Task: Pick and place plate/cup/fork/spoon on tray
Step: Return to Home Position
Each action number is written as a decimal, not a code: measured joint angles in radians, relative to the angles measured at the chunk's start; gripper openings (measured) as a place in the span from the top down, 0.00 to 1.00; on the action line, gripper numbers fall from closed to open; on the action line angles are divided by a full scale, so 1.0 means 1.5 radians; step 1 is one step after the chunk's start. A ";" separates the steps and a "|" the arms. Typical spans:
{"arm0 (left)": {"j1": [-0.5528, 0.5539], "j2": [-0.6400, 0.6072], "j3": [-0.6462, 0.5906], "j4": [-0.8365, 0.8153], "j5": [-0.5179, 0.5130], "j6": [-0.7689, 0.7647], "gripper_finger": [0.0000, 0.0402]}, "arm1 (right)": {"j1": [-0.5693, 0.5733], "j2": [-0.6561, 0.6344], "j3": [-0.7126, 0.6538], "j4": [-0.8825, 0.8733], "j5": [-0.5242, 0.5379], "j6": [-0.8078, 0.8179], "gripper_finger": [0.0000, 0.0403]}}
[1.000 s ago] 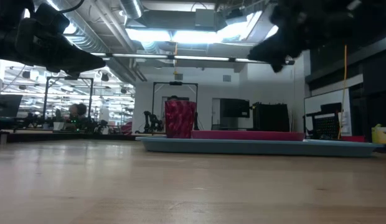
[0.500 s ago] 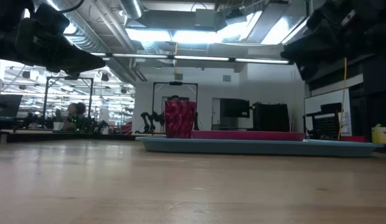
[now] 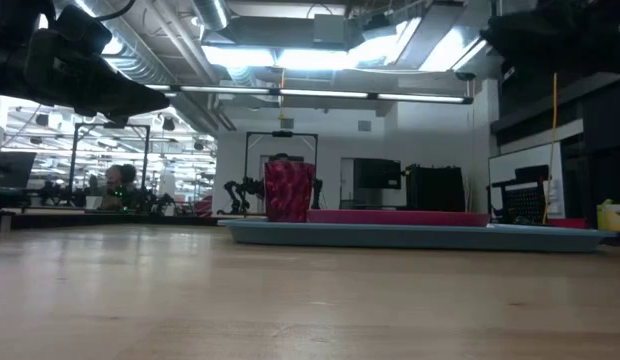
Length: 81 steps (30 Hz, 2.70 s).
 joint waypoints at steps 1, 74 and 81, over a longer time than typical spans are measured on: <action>0.000 0.000 0.000 0.000 0.000 0.000 0.79 | 0.000 -0.017 0.000 0.000 0.000 -0.003 0.78; 0.000 0.000 0.000 0.000 0.000 0.000 0.79 | 0.000 -0.210 -0.103 -0.190 0.076 -0.069 0.78; 0.000 0.000 0.000 0.000 0.000 0.000 0.79 | 0.000 -0.210 -0.103 -0.190 0.076 -0.095 0.78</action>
